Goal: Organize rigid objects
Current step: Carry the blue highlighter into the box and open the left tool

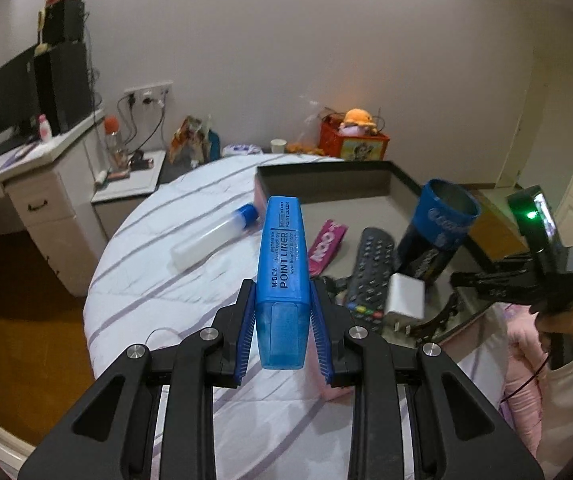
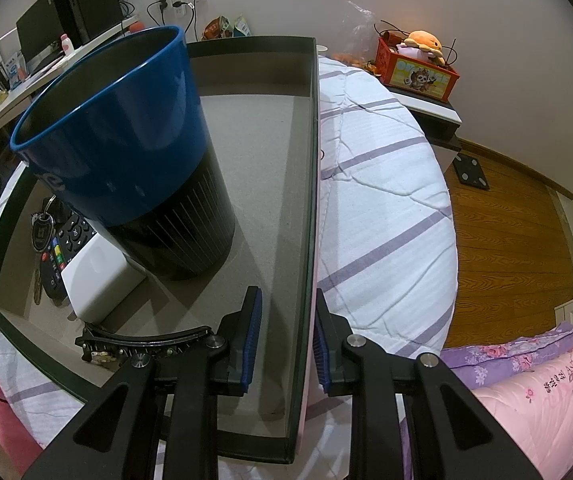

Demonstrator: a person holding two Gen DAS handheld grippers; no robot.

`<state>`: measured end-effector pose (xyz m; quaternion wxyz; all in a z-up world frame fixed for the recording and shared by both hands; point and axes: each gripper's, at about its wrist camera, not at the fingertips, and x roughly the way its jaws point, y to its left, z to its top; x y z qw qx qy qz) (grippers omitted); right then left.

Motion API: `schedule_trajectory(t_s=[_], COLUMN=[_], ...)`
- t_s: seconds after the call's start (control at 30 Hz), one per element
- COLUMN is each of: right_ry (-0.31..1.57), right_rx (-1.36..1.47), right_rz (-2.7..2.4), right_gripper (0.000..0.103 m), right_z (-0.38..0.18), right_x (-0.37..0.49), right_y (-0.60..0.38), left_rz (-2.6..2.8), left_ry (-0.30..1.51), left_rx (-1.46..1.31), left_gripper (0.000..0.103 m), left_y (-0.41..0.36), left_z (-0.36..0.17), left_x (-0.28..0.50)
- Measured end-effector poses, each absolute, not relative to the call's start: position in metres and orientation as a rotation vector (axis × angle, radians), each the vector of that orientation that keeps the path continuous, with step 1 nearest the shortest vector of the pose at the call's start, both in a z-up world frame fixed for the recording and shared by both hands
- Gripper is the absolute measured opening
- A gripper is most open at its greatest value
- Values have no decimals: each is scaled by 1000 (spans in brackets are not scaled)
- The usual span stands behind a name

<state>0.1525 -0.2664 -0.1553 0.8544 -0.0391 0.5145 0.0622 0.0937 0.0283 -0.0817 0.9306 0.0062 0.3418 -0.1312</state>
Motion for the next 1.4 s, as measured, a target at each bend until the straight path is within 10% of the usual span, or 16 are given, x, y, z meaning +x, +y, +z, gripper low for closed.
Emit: schedule_trajectory(t_s=[1.4], right_ry=[1070], right_rx=[-70], right_rz=[169], right_gripper=[29], right_z=[-159], right_x=[156], right_y=[-270], left_rz=[-274], left_ry=[914], left_rx=[73], left_gripper=[27], left_y=[-59], left_z=[-140], left_x=[173])
